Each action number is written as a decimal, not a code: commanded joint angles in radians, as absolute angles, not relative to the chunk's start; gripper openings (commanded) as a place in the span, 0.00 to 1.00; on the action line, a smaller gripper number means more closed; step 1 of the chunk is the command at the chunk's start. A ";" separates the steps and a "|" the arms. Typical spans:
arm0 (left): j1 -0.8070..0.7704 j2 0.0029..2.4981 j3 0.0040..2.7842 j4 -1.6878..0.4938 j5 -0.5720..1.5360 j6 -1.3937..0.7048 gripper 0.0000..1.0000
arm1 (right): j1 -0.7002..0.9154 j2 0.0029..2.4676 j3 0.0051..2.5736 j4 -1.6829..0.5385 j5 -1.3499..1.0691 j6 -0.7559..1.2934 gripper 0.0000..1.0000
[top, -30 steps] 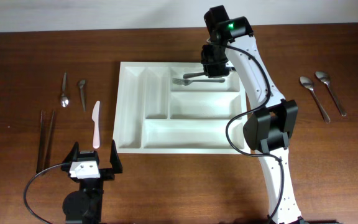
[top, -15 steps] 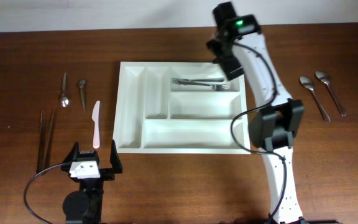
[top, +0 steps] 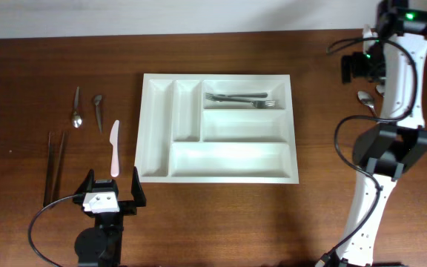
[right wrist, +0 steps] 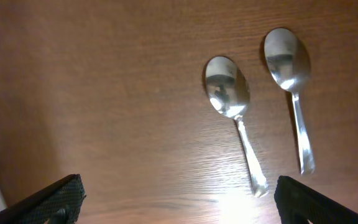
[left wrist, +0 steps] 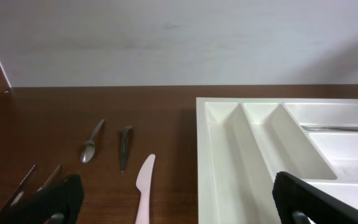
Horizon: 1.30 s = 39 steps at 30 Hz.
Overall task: Pack container
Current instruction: 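Grasp the inner spoon on the right with the right gripper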
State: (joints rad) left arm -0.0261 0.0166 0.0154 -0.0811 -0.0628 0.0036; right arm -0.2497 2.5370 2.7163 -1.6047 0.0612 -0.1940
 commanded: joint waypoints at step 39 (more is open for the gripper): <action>-0.030 0.012 0.010 -0.080 -0.056 0.015 0.99 | -0.400 2.510 2.171 -1.278 0.091 -0.560 0.47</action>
